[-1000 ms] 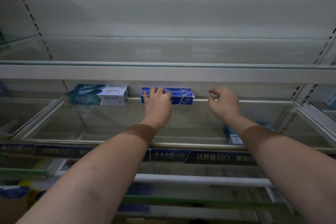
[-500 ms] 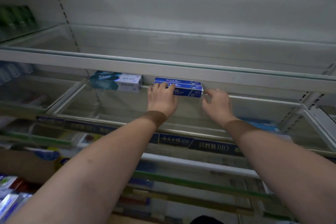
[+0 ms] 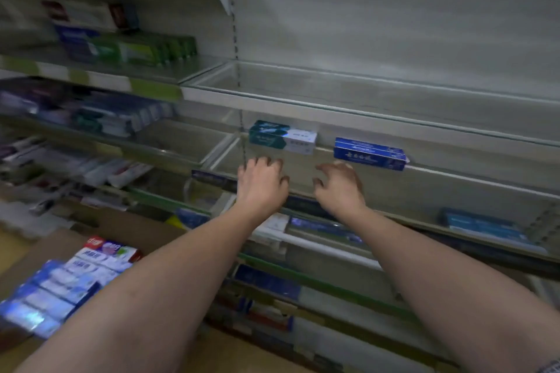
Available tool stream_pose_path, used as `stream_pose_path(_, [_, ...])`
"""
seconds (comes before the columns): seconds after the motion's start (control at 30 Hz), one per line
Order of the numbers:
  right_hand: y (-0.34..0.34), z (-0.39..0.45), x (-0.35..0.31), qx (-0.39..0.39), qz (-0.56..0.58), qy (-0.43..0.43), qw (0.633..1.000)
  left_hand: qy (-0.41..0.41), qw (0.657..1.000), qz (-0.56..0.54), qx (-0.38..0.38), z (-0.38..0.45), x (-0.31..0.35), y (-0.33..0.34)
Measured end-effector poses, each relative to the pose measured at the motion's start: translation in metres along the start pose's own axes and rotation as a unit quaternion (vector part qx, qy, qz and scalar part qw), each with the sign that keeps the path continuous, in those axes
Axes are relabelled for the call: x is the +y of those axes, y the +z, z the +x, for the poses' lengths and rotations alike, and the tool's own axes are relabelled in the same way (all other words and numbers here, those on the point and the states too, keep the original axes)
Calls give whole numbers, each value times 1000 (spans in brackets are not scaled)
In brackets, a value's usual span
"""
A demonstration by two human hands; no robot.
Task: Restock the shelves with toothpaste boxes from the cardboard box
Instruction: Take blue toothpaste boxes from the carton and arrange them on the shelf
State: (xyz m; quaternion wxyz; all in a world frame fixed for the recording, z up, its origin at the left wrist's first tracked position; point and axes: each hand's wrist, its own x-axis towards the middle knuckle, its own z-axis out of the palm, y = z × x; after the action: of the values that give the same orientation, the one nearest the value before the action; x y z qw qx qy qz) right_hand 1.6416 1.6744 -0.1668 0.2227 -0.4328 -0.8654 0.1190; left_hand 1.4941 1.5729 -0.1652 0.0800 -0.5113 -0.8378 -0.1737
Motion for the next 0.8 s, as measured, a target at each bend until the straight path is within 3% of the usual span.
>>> stream_pose_path(0.23, [60,-37,-133,-7,33,-100,994,-68,998,12,9,-78,-127,-34])
stream_pose_path(0.47, [133,-81,-231,-107,52,-176,977,-220,975,17,-32,-163,-230,-40])
stream_pose_path(0.8, [235,-103,-318,-267,57,-219,937,-380,922,13,-81,-229,-335,-21])
